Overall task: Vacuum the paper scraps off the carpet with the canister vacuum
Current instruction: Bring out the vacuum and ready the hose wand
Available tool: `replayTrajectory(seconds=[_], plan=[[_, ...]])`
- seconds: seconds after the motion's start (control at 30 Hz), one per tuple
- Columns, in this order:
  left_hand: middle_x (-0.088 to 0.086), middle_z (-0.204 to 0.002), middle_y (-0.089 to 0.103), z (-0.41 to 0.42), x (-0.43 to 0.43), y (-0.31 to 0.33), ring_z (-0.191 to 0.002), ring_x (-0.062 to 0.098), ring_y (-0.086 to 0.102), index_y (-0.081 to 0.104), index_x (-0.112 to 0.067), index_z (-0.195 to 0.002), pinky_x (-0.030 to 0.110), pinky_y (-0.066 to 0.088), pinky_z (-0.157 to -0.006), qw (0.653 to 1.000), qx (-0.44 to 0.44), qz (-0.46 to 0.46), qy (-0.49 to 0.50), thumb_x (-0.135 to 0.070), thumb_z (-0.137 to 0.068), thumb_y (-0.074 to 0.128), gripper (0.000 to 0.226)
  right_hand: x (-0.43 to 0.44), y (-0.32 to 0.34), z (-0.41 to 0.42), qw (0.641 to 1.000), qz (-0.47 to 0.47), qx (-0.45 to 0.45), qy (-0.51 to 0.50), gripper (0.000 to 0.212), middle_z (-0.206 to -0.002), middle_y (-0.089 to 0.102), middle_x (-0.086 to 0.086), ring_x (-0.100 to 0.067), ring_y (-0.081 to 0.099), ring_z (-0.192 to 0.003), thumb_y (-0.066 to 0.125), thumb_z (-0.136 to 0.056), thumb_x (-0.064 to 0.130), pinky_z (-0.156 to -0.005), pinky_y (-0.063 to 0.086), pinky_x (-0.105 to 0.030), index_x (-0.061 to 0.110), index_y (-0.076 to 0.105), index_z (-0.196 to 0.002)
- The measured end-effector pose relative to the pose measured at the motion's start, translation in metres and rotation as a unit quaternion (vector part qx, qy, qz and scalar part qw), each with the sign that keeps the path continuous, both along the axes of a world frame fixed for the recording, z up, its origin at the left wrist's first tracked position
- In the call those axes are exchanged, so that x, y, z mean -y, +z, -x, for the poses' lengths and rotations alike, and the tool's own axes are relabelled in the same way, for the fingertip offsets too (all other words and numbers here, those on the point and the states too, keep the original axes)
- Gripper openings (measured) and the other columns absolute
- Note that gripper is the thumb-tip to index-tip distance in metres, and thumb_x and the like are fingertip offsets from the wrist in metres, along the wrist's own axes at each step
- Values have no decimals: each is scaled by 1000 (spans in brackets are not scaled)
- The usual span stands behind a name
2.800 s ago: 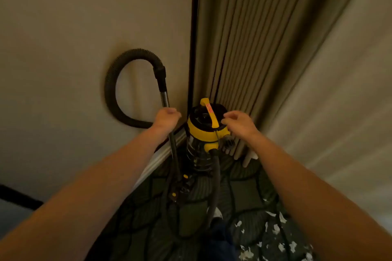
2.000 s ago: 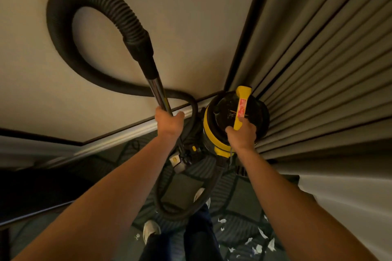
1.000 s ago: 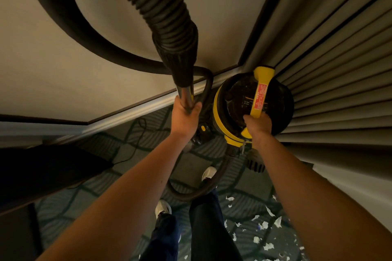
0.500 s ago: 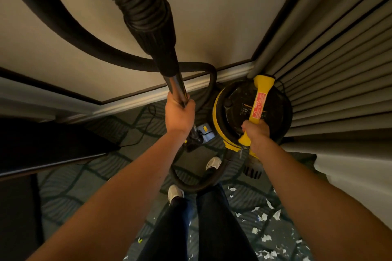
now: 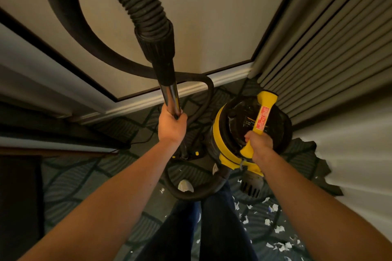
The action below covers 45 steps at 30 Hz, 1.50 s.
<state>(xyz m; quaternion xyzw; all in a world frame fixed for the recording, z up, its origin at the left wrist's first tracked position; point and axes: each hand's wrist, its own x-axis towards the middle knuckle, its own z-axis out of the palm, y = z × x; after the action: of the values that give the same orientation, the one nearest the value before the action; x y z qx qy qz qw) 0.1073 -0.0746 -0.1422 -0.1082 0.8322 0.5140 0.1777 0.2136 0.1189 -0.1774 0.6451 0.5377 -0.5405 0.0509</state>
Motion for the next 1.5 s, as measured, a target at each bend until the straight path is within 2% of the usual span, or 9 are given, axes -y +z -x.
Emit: replayTrajectory(seconds=[0.27,0.4,0.6,0.73,0.8,0.9,1.17,1.37,1.5], plan=[[-2,-87,59,-57,36,10,-76,10,60,55,-15,-110,20,43,-61,1000,-13,20,-13,-11,-90,59,21,35,-5,-60,993,87,-27,-77,18,-69,56,-7,-21,51,-62,63,-84,2,-76,46,-35,6,56,-68],[-5,-84,57,-88,55,15,-75,7,59,55,-16,-105,20,45,-64,999,-34,33,-1,-10,-90,59,17,52,-17,-87,990,117,-16,-76,8,-78,62,-10,-28,59,-82,67,-78,6,-90,51,-42,7,61,-73],[-11,-81,51,-124,91,18,-68,-2,54,56,-11,-102,3,41,-54,997,-53,54,20,-6,-90,59,14,80,-27,-105,988,149,-8,-50,12,-78,62,-7,-23,57,-74,67,-81,7,-88,50,-40,7,59,-73],[-10,-82,52,-136,114,18,-72,2,54,54,-15,-103,11,40,-59,995,-52,68,53,-8,-91,58,15,98,-28,-109,989,149,5,-20,12,-81,62,-8,-25,58,-81,68,-81,8,-89,50,-42,8,59,-72],[-10,-81,50,-139,125,20,-72,3,53,54,-14,-104,9,38,-59,993,-55,80,62,-8,-91,58,14,107,-30,-110,989,148,11,-3,12,-83,62,-9,-26,58,-83,68,-81,7,-88,50,-42,8,60,-73],[-10,-80,48,-143,141,21,-71,3,52,54,-11,-103,1,39,-56,992,-61,86,65,-6,-91,57,14,120,-32,-111,989,145,15,24,12,-81,62,-8,-25,58,-80,67,-82,6,-86,50,-42,7,59,-73],[-8,-80,52,-140,170,15,-68,3,54,55,-8,-106,5,43,-53,990,-63,63,109,-4,-90,59,17,142,-45,-101,992,98,21,75,17,-75,58,-6,-21,54,-71,63,-87,5,-79,46,-35,7,59,-71],[-11,-82,52,-132,173,9,-73,1,54,56,-8,-107,7,42,-59,989,-54,59,125,-3,-89,61,18,145,-49,-81,995,64,-1,82,10,-71,57,-4,-18,52,-65,61,-85,3,-74,44,-34,6,60,-76],[-13,-83,51,-133,168,5,-74,0,54,57,-7,-108,9,42,-62,988,-53,64,131,-4,-89,61,19,137,-45,-67,995,49,-8,81,16,-70,55,-4,-18,49,-63,61,-85,4,-72,43,-33,9,57,-69]])
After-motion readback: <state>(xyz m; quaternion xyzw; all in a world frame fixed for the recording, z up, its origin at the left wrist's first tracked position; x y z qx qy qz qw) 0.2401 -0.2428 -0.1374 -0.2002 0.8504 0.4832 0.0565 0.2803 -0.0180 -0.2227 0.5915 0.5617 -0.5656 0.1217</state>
